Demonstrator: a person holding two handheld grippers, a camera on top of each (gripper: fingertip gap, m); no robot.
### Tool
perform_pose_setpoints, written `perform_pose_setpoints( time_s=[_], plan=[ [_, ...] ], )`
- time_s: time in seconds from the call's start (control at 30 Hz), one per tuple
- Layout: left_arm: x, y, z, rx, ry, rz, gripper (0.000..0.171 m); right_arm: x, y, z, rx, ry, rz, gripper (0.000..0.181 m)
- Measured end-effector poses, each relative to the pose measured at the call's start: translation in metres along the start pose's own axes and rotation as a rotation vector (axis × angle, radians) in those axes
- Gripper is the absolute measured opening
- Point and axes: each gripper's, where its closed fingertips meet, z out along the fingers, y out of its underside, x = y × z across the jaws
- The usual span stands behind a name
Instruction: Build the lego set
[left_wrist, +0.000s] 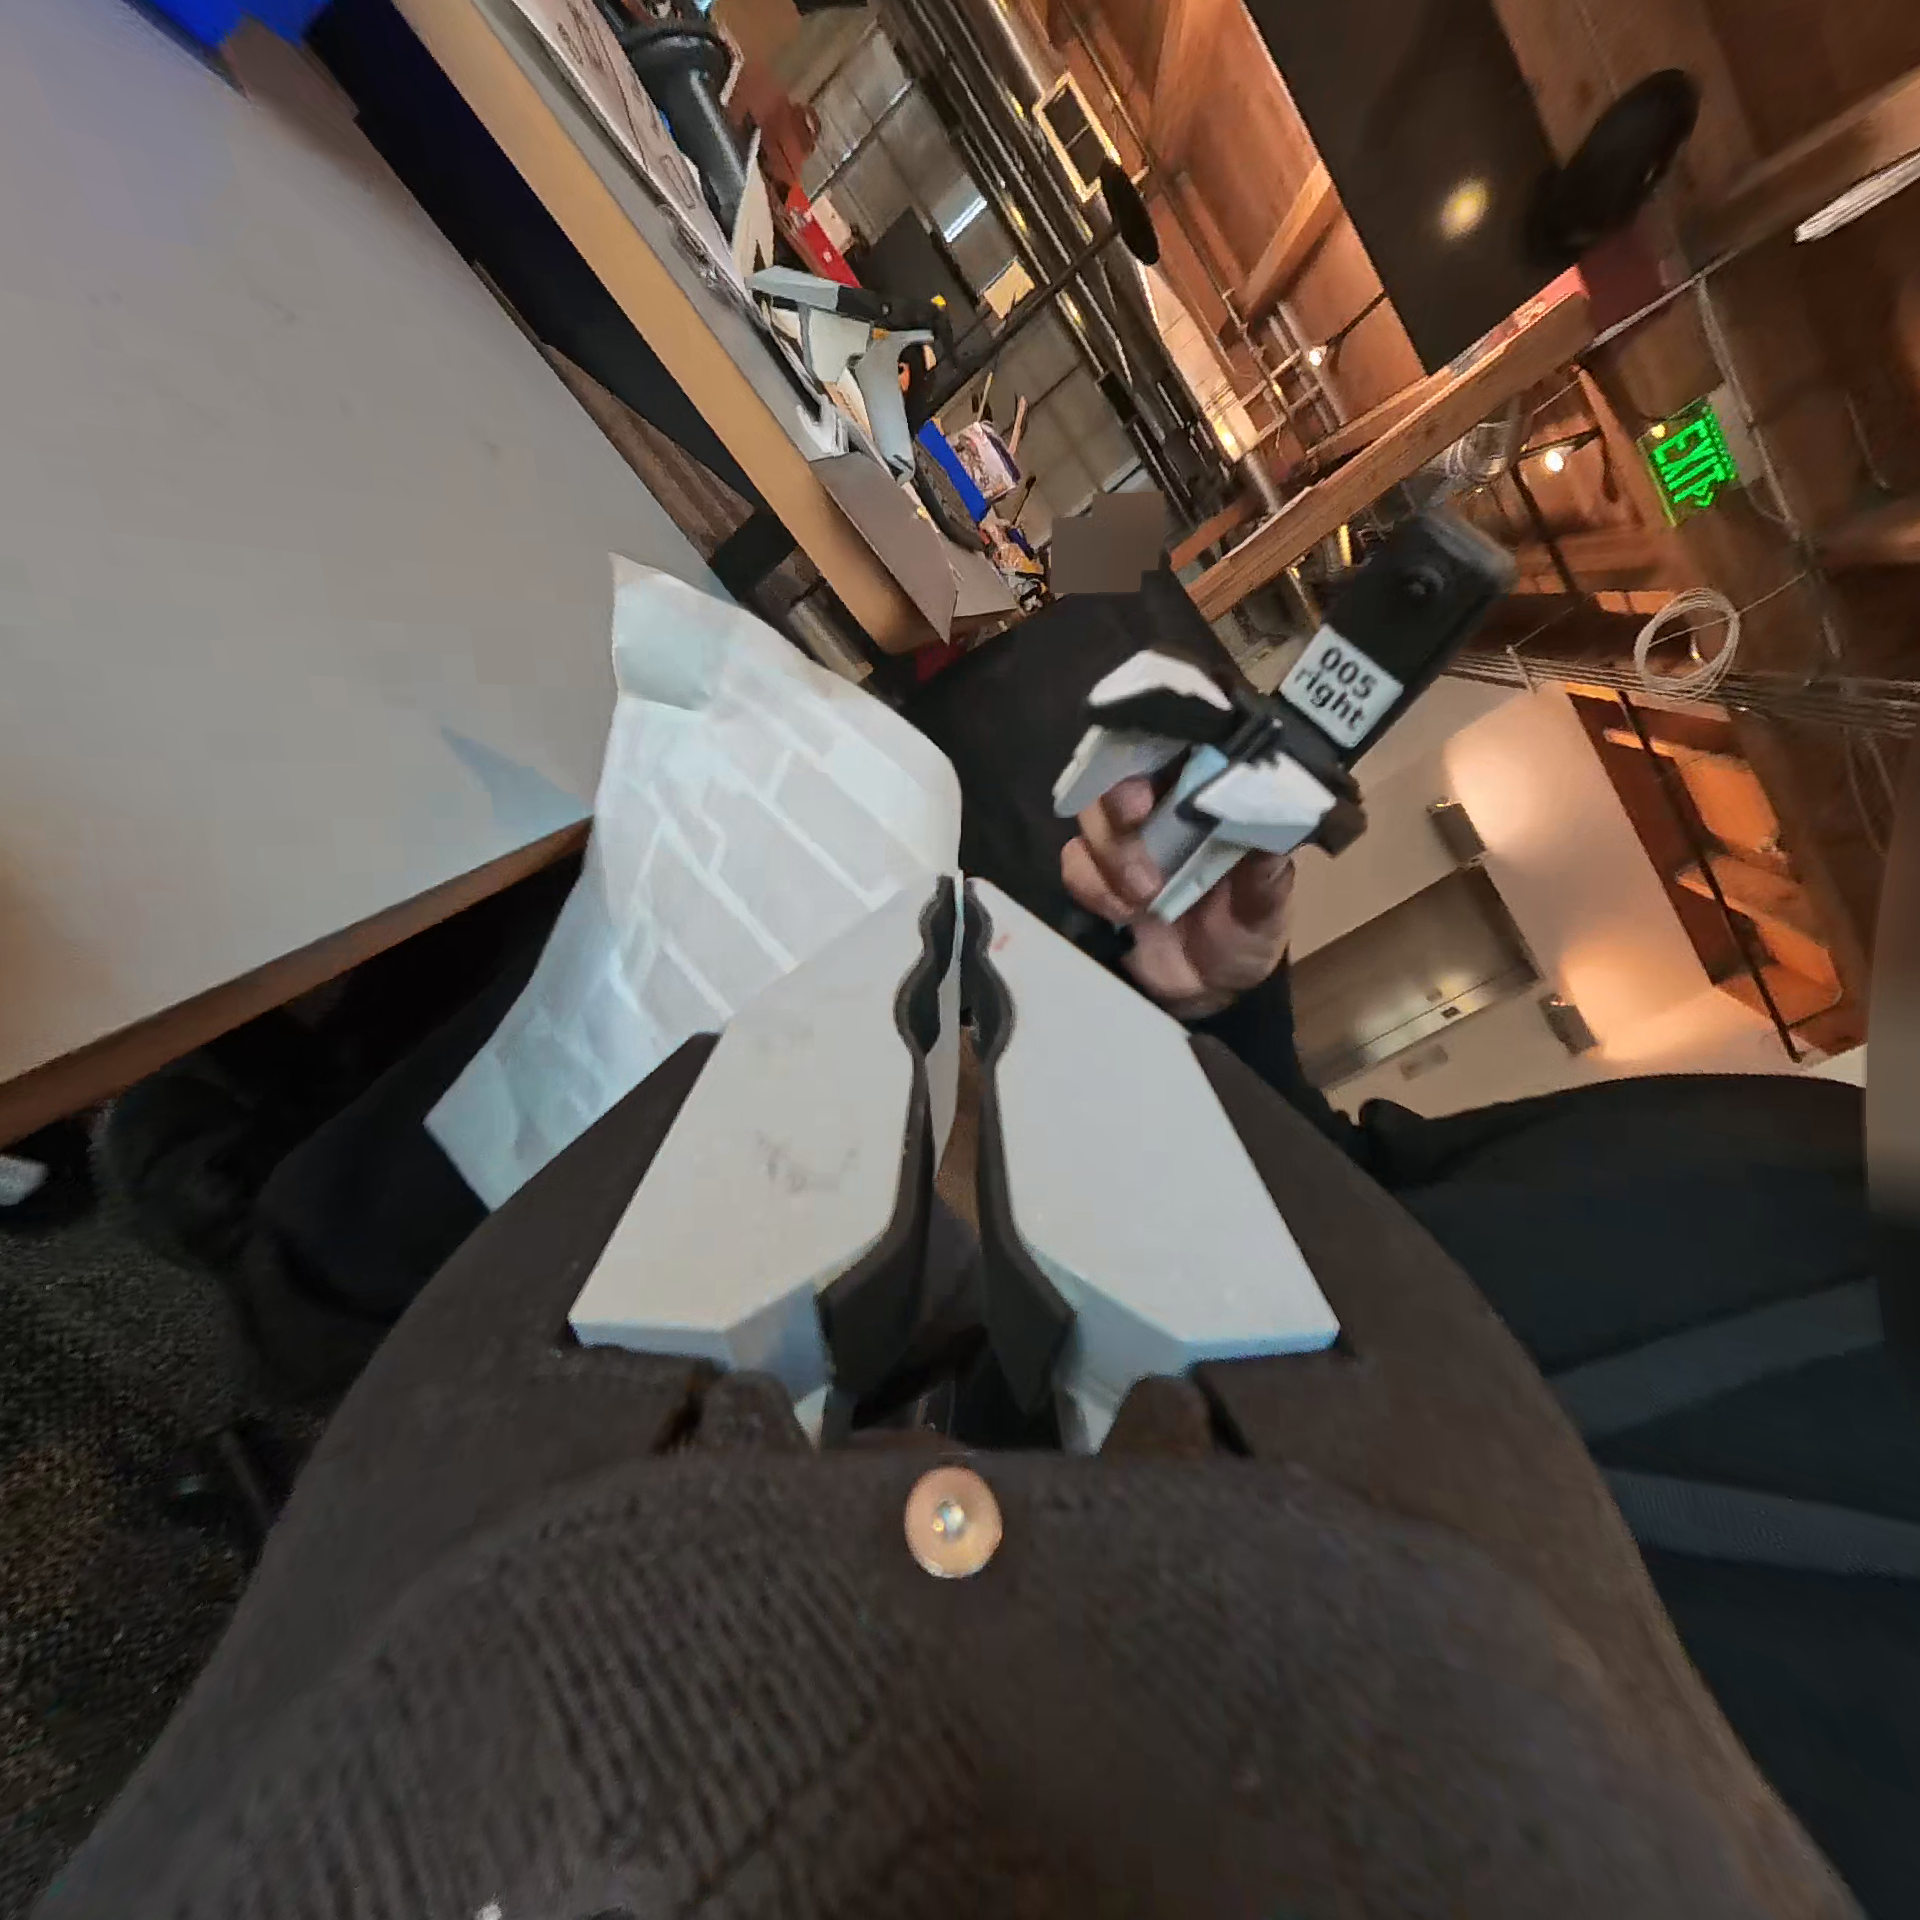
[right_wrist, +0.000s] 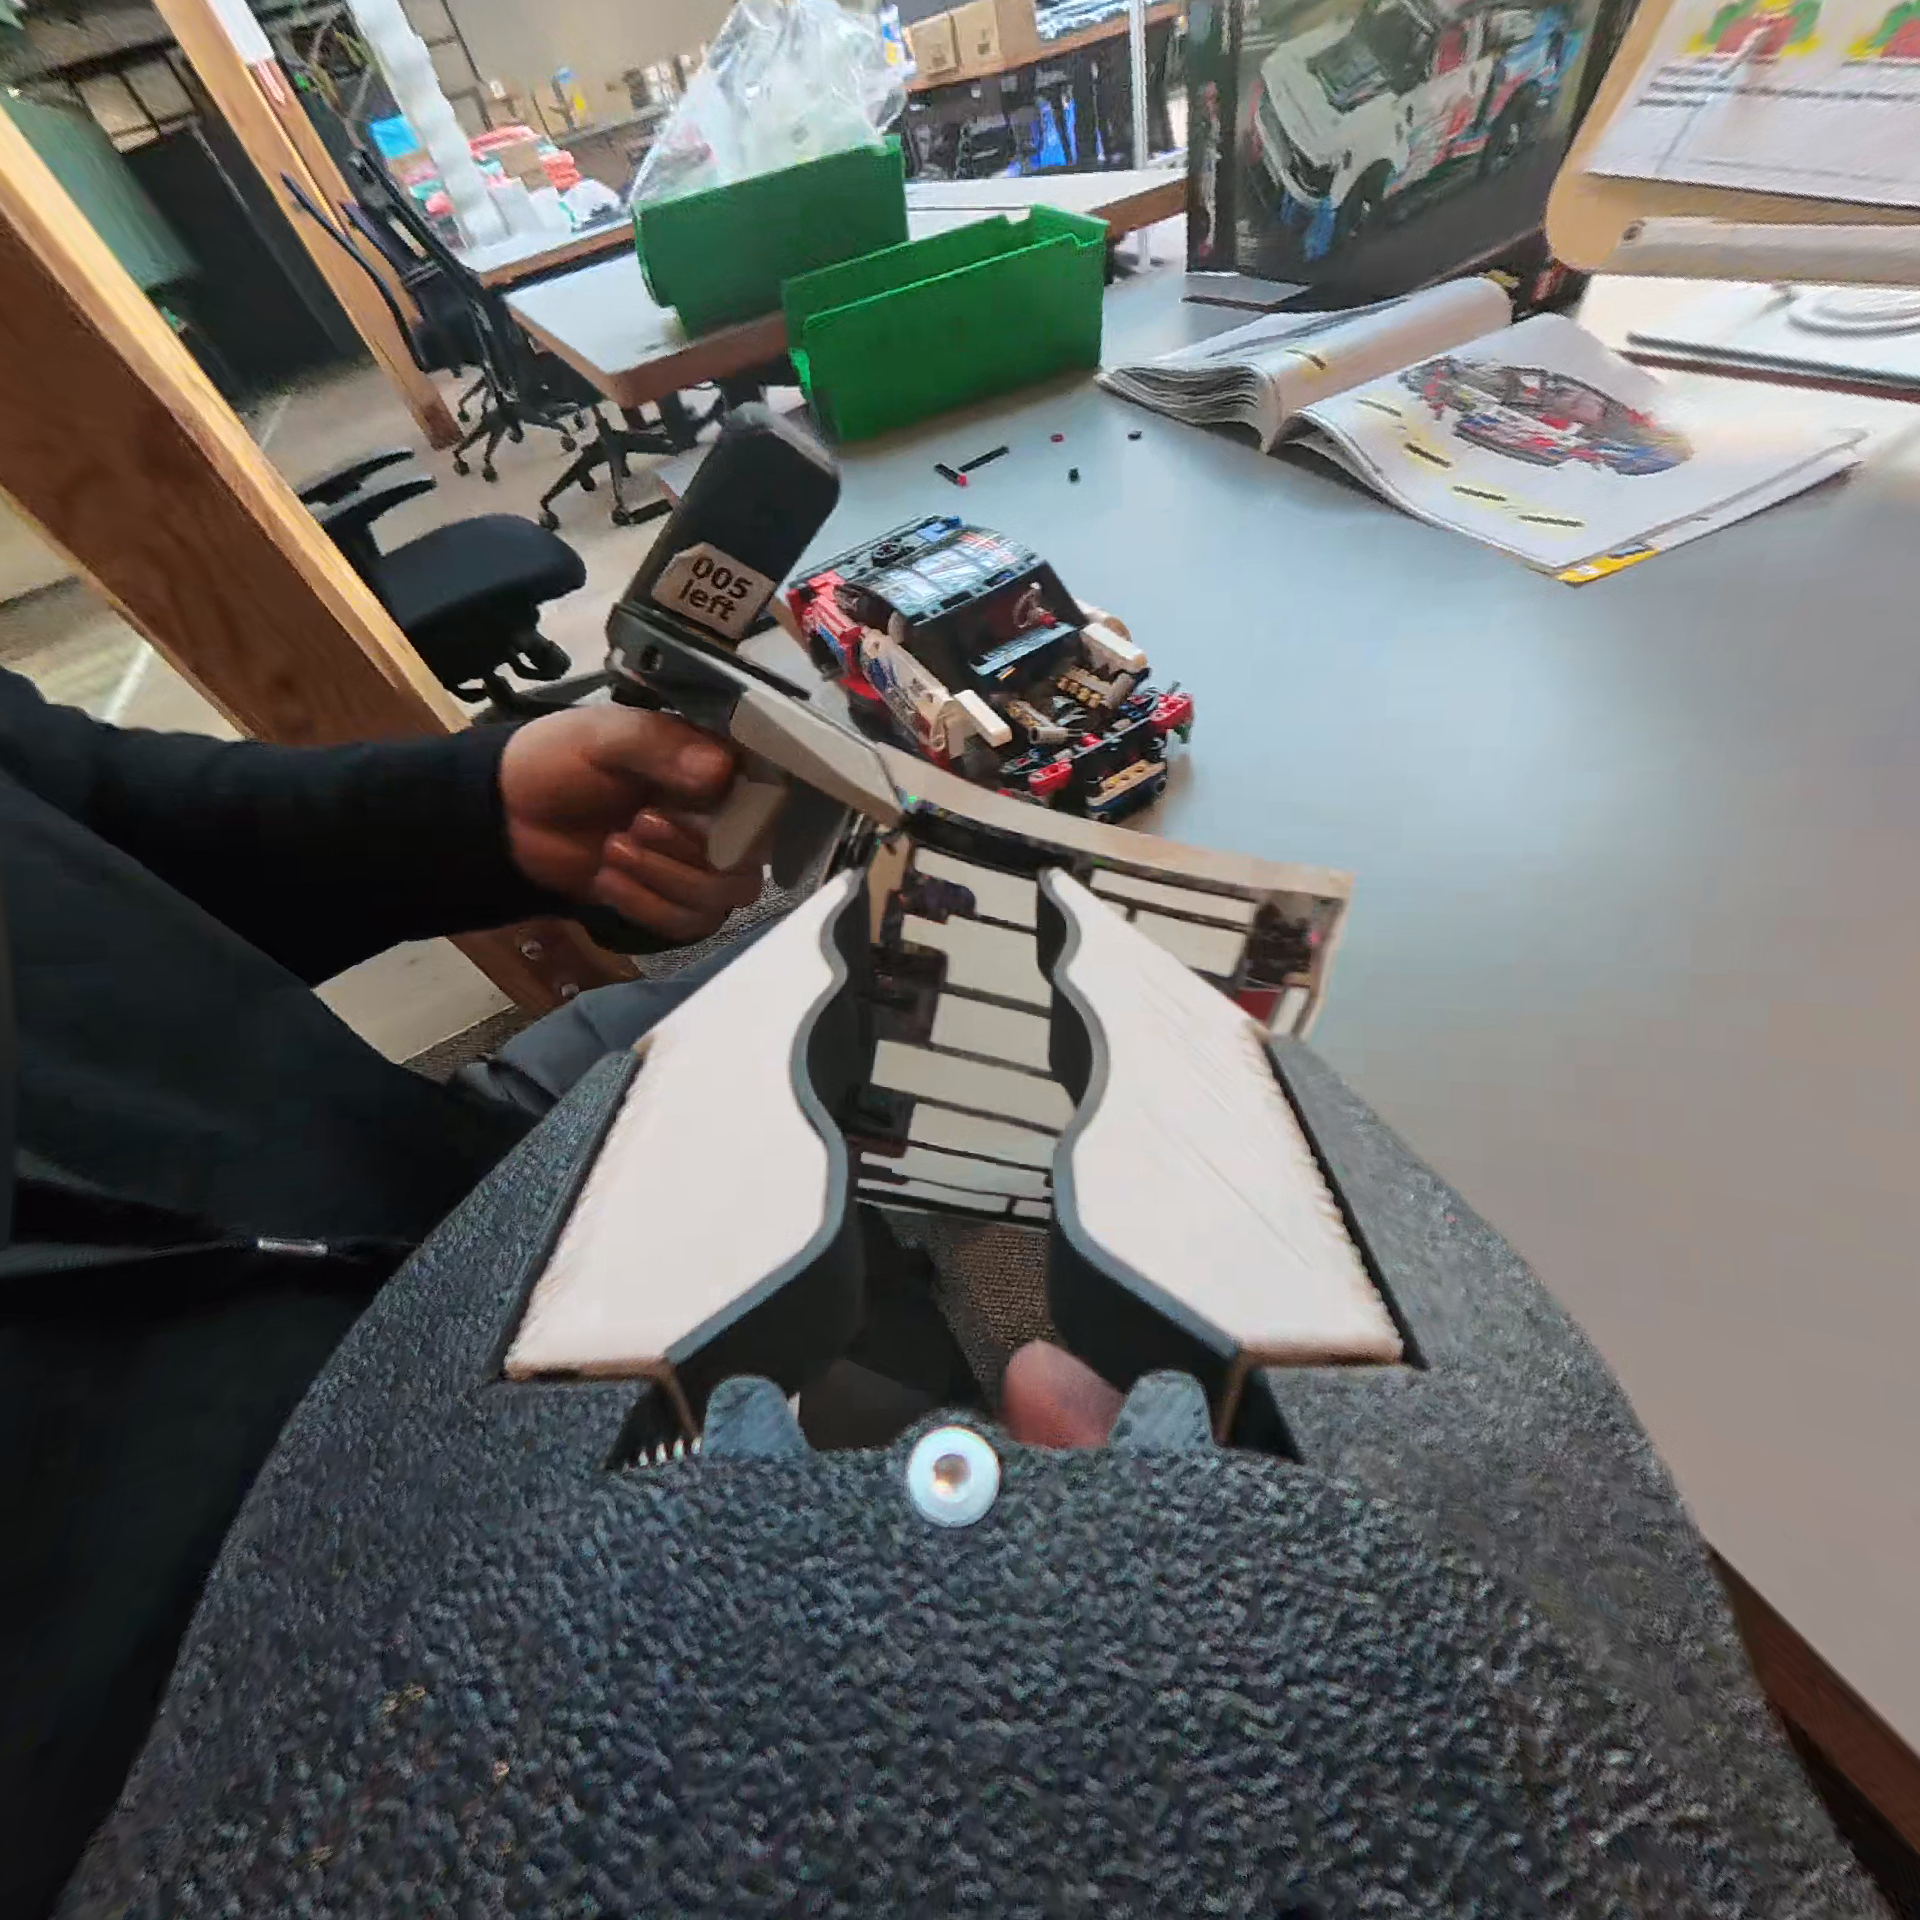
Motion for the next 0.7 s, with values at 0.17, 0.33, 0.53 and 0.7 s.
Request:
perform_pose_setpoints(
  time_s=[0.17,0.33,0.53,0.7],
  plan=[
    [0.016,0.007,0.009,-0.015,0.057,0.000,0.000,-0.010,0.019,0.028,-0.047,0.044,-0.054,0.036],
    [0.028,0.011,0.014,-0.014,0.086,0.014,0.000,-0.017,0.017,0.038,-0.024,0.062,-0.073,0.027],
    [0.034,0.019,0.017,-0.031,0.139,-0.017,0.000,-0.023,0.026,0.040,-0.045,0.016,-0.059,0.026],
    [0.037,0.024,0.020,-0.054,0.166,-0.003,0.000,-0.030,0.028,0.036,-0.030,-0.076,-0.019,0.018]
  ],
)
